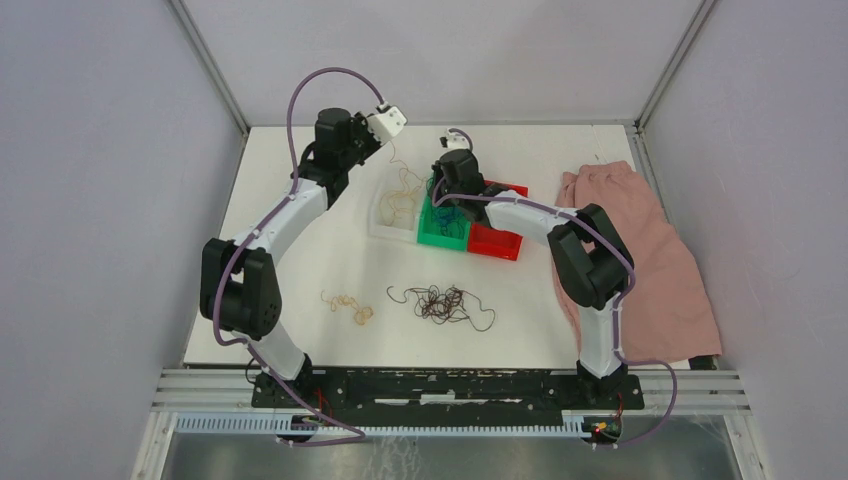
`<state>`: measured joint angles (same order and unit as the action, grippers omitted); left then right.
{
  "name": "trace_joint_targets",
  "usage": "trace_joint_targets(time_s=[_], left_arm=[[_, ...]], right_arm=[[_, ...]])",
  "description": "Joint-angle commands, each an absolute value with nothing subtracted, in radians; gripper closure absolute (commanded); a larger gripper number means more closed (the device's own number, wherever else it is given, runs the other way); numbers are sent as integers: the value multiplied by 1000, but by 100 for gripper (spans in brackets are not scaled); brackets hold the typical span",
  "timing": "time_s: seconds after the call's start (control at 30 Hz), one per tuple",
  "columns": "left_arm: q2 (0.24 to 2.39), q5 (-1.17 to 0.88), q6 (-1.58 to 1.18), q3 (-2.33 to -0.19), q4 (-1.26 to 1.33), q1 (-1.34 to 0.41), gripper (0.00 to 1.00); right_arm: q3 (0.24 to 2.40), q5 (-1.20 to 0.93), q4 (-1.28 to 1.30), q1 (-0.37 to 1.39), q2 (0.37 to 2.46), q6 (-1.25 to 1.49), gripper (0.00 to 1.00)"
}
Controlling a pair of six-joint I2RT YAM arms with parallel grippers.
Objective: Untangle the cables
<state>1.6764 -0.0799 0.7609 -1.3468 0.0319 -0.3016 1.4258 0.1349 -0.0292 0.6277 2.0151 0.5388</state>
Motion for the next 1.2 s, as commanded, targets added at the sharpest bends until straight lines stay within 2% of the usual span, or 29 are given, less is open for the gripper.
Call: trace_joint_targets(time_s=[0.0, 0.13, 0.33, 0.43, 0.53, 0.63, 0.8, 0.87, 0.93, 1.0, 1.03, 1.1, 1.17], left_arm=[[1680, -75, 810, -1350, 68, -313, 97], [1684, -75, 841, -1332, 65, -314, 97], [1679, -61, 897, -1283, 74, -316, 97], [1678, -53, 909, -1280, 74, -316, 97], [1679, -46, 922, -1279, 75, -315, 97], [1676, -38, 933, -1281, 77, -315, 97], [1642, -71, 943, -1264, 71, -323, 97], [1625, -75, 958, -1247, 72, -336, 97], [1608, -78, 985, -1226, 76, -344, 97], [1594, -83, 1001, -1204, 89, -354, 97], [1587, -91, 998, -1198, 89, -361, 97], [1576, -117, 955, -1203, 72, -376, 97], [1569, -141, 878, -1229, 28, -397, 97]], right_arm=[[1371, 159, 1, 615, 1986, 540, 89], [1304, 120, -50, 614, 1913, 545, 75], [1245, 123, -58, 605, 1867, 560, 76], [1207, 76, -108, 600, 1850, 562, 64], [1169, 34, -158, 592, 1823, 588, 59], [1153, 24, -163, 576, 1809, 619, 62], [1219, 26, -62, 575, 1865, 632, 82], [1210, 9, -71, 575, 1857, 636, 80], [1156, -23, -142, 576, 1826, 642, 71], [1135, -58, -192, 574, 1811, 650, 68], [1142, -77, -199, 575, 1819, 655, 68], [1175, -110, -185, 575, 1852, 677, 77], [1196, -139, -206, 576, 1893, 709, 82]])
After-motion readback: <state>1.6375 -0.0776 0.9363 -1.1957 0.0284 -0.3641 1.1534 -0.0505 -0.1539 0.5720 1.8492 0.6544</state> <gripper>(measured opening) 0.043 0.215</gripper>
